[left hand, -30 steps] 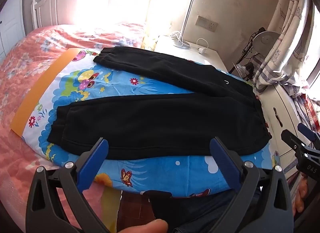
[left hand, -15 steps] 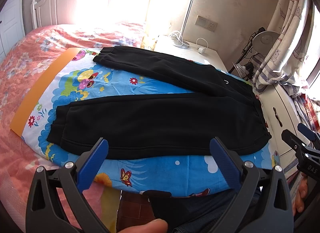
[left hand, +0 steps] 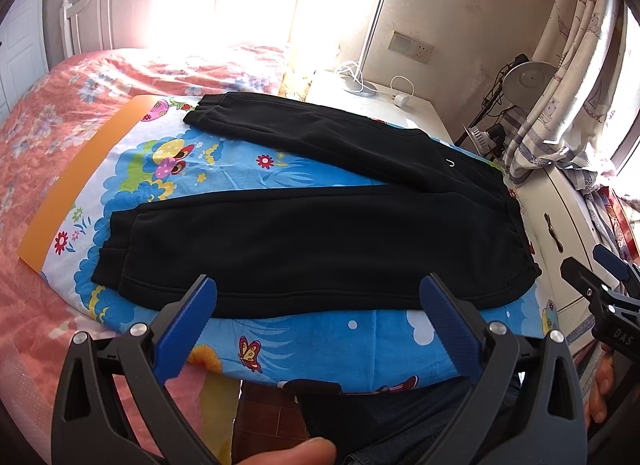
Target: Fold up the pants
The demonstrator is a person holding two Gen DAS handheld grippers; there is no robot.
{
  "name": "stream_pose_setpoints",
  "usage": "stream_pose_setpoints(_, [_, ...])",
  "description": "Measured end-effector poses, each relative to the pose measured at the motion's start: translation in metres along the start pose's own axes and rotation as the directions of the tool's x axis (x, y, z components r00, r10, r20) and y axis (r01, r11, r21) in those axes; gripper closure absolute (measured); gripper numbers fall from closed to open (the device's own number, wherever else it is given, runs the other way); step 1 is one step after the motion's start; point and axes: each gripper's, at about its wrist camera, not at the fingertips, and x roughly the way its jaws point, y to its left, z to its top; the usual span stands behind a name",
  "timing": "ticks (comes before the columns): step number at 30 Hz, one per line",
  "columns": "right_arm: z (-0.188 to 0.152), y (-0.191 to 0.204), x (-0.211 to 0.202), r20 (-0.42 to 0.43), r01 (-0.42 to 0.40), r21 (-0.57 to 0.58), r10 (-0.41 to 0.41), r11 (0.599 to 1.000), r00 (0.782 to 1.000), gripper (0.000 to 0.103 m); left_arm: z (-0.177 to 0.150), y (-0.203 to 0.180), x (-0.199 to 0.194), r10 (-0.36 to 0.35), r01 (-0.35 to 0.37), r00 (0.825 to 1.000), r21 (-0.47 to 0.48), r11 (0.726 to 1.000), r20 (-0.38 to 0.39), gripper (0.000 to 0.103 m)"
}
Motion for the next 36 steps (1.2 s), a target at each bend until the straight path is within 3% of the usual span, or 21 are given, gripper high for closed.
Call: stream_pose_setpoints(36, [-0.0019, 0.0003, 0.0007, -0.002, -0.007, -0.004, 0.007, 1.000, 1.000, 0.005, -0.0006, -0.0020, 0.0002, -0.001, 0.001, 1.000, -0.001, 1.000, 0.000, 0.002])
